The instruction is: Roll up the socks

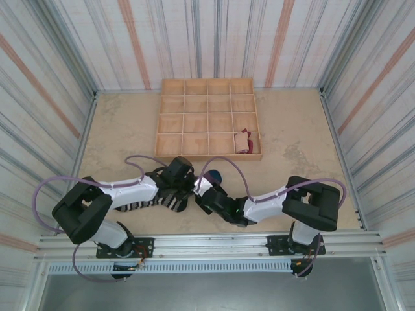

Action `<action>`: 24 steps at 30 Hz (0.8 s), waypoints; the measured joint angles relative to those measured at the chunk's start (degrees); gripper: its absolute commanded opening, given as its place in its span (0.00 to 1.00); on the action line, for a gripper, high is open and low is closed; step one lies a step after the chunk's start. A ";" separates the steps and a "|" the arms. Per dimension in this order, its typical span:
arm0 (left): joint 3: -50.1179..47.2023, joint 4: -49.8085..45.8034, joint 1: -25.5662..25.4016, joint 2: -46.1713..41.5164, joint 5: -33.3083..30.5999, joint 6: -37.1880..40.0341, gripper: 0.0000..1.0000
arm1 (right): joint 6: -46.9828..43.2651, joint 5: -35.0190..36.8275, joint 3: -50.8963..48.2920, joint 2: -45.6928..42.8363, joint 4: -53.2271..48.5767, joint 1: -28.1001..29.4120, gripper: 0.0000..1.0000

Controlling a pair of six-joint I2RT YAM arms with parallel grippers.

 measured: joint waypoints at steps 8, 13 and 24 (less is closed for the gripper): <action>-0.04 0.02 0.92 0.00 -0.63 -0.22 0.00 | 0.76 0.13 -0.15 2.03 3.41 -0.37 0.42; -0.04 0.04 1.03 0.07 -0.70 -0.46 0.00 | 2.05 -0.15 -0.68 2.73 5.57 -0.59 0.32; -0.04 0.42 1.70 0.33 -0.61 -0.37 0.40 | 4.81 -5.64 -2.29 2.84 8.79 -2.95 0.00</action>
